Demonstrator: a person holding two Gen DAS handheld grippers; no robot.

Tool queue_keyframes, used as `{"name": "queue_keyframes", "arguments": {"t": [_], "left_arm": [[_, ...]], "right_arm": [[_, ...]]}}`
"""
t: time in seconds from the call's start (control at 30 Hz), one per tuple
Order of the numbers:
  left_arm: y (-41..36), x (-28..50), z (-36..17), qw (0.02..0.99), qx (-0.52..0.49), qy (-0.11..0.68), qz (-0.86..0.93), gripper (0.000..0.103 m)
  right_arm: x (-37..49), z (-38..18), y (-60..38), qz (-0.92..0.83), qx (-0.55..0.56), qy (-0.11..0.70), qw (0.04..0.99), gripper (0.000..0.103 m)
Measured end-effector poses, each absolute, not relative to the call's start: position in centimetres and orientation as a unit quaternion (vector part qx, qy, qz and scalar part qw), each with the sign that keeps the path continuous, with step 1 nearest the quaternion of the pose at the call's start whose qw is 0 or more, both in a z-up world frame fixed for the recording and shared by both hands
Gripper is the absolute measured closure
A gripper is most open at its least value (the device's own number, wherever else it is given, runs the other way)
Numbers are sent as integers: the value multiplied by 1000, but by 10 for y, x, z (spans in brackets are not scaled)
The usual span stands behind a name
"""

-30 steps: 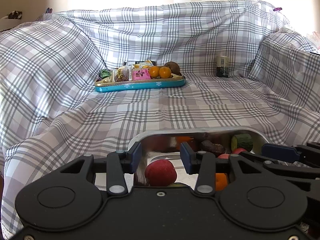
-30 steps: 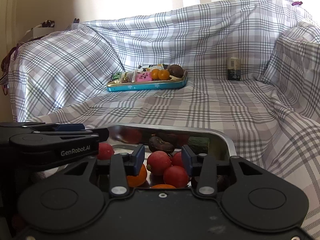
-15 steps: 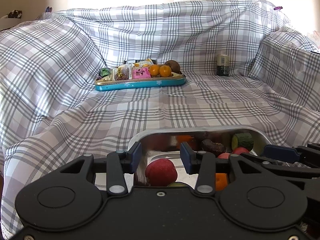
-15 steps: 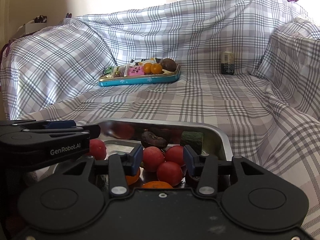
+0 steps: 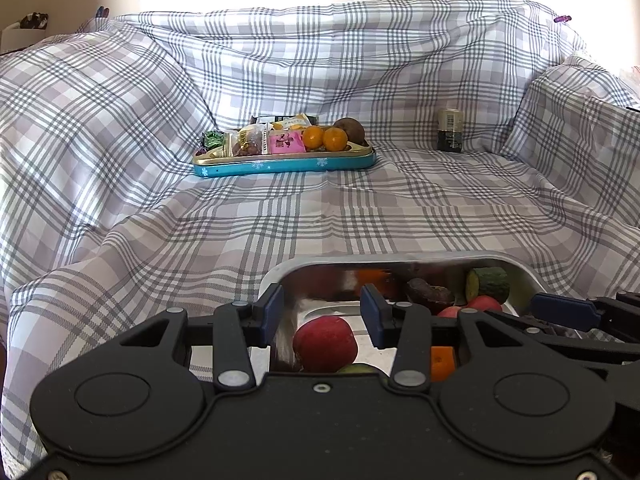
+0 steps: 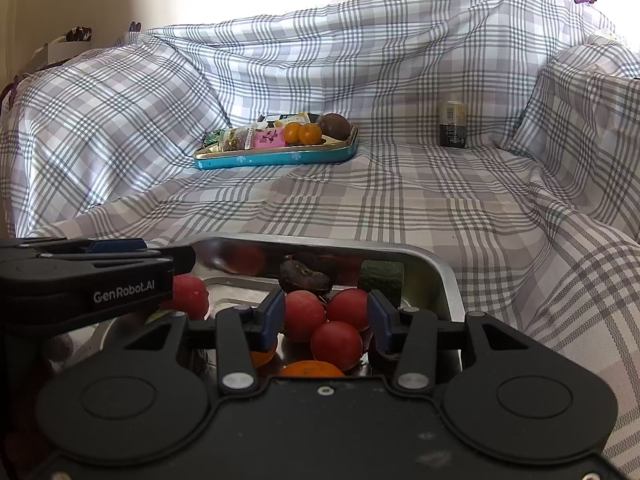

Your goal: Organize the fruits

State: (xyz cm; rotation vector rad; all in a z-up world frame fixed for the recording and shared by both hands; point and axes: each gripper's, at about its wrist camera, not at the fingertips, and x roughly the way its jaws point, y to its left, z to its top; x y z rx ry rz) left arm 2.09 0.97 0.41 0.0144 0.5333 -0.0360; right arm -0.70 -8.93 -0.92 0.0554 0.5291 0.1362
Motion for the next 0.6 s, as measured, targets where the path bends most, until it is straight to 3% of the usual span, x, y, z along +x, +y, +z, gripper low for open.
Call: {"name": "queue_keyframes", "arguments": {"t": [0.6], "left_arm": [[10, 21, 4, 964, 6, 266, -10, 52]], "right_arm": [[-7, -11, -92, 63, 28, 263, 962, 54]]}}
